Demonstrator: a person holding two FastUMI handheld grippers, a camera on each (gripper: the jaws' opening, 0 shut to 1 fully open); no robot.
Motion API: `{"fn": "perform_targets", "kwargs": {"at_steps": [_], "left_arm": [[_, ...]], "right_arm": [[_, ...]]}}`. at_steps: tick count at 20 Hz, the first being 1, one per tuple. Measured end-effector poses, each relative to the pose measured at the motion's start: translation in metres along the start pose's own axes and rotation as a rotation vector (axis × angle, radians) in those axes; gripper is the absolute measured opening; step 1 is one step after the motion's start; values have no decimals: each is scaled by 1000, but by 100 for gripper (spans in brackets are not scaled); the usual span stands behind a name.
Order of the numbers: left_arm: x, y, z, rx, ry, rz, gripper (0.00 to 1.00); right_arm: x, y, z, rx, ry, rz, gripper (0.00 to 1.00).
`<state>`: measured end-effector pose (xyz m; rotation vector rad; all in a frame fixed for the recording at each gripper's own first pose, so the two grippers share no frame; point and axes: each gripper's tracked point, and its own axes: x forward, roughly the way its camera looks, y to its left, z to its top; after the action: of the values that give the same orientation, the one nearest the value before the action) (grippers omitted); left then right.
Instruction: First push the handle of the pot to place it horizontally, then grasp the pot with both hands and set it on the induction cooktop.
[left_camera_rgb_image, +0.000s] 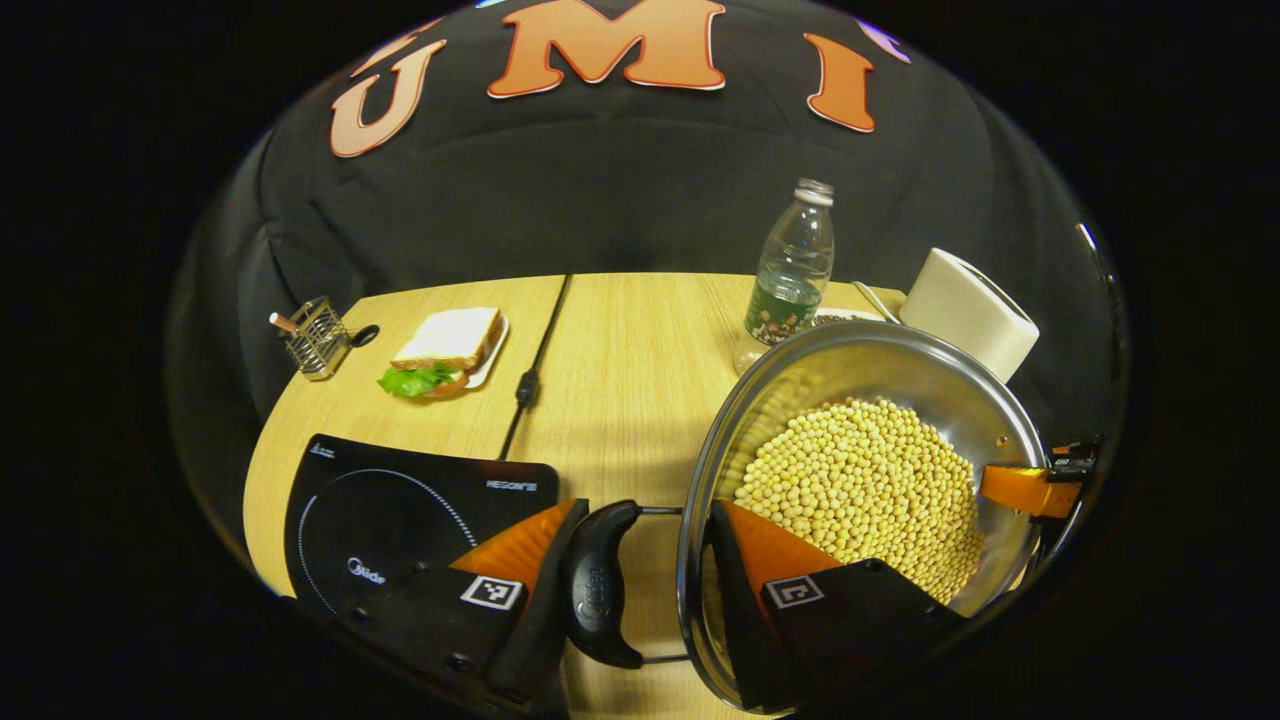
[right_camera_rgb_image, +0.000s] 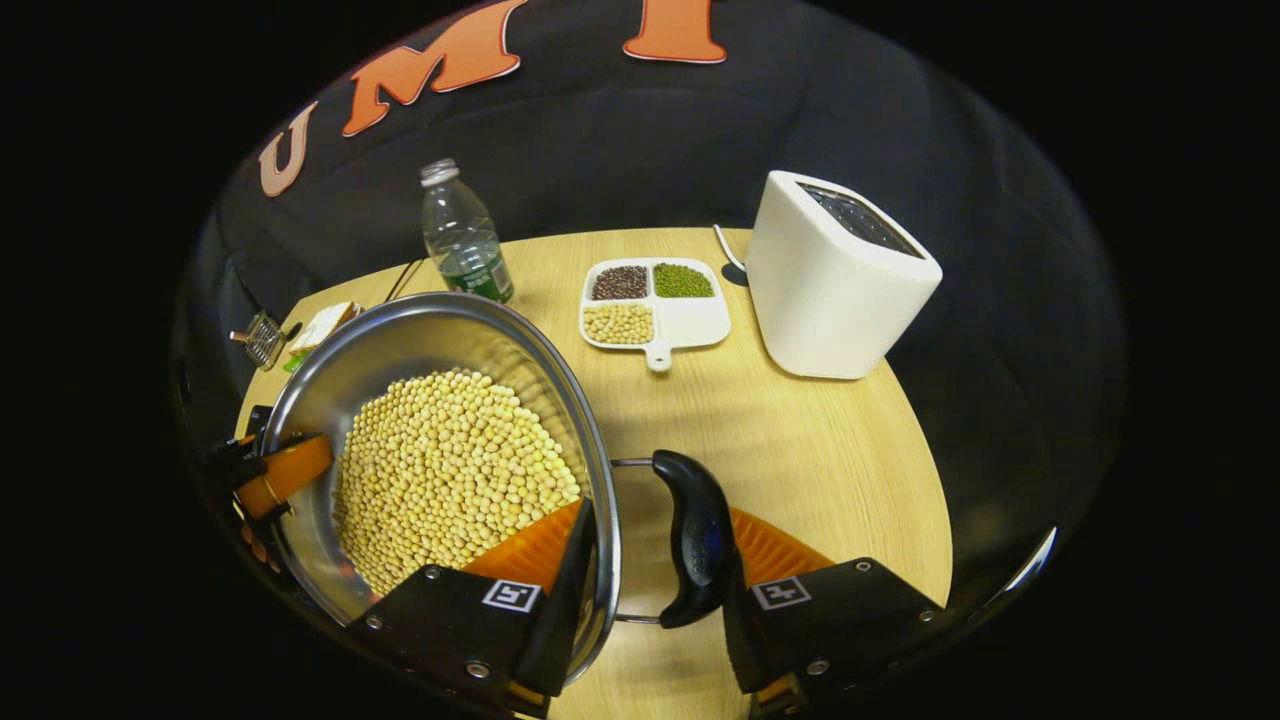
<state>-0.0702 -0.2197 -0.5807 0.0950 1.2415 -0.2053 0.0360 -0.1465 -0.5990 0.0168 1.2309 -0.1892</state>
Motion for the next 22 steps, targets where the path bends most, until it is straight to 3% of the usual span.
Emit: {"fn": "perform_targets", "kwargs": {"at_steps": [3, 4, 10, 14, 22], "left_arm": [[-22, 28, 8, -6, -30, 19, 71], [-30, 37, 11, -8, -38, 27, 76], [-78, 100, 22, -35, -75, 77, 70], [-113, 139, 31, -62, -88, 115, 73], [-145, 138, 26, -113, -100, 192, 73]], "right_arm": [[1, -2, 3, -11, -22, 15, 62], [3, -3, 2, -21, -27, 21, 62], [8, -3, 5, -56, -58, 60, 62], [13, -5, 9, -86, -73, 89, 62], [14, -17, 27, -139, -78, 147, 62]]}}
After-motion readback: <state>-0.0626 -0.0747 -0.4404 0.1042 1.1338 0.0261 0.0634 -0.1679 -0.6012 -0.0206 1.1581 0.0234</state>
